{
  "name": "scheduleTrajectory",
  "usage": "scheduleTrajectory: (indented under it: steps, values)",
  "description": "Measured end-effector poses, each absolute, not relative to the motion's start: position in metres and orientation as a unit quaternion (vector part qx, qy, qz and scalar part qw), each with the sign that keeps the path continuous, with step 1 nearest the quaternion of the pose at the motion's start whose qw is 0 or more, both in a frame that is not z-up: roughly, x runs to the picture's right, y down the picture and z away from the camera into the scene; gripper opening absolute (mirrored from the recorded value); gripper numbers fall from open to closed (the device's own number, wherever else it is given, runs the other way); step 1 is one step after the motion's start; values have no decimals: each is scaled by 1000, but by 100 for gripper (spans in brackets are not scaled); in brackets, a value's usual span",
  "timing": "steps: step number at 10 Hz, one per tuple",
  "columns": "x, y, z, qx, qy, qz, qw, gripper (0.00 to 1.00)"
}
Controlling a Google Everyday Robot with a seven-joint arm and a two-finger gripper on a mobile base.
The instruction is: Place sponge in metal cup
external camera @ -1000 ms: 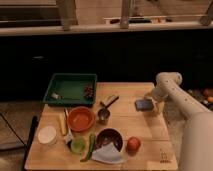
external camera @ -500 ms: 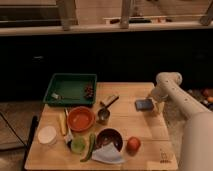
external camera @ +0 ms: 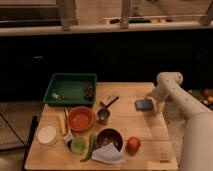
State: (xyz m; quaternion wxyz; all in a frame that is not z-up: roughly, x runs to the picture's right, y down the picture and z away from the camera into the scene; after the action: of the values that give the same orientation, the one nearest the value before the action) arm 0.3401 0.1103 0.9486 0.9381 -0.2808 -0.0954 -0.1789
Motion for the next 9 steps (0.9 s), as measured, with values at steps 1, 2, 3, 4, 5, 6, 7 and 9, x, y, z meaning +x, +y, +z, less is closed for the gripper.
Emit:
scheduleTrajectory:
  steps: [1, 2, 3, 4, 5, 6, 7, 9]
  values:
    - [340, 111, 948, -281, -96, -179, 938, 80]
    - [335, 112, 944, -278, -93, -187, 937, 80]
    - [327, 115, 936, -273, -91, -195, 937, 80]
    - [316, 117, 927, -270, -89, -205, 937, 80]
    - [306, 116, 921, -266, -88, -214, 936, 80]
    - [302, 117, 916, -265, -88, -218, 935, 80]
    - [300, 118, 910, -265, -84, -224, 934, 80]
    - [291, 118, 910, -266, -84, -229, 933, 80]
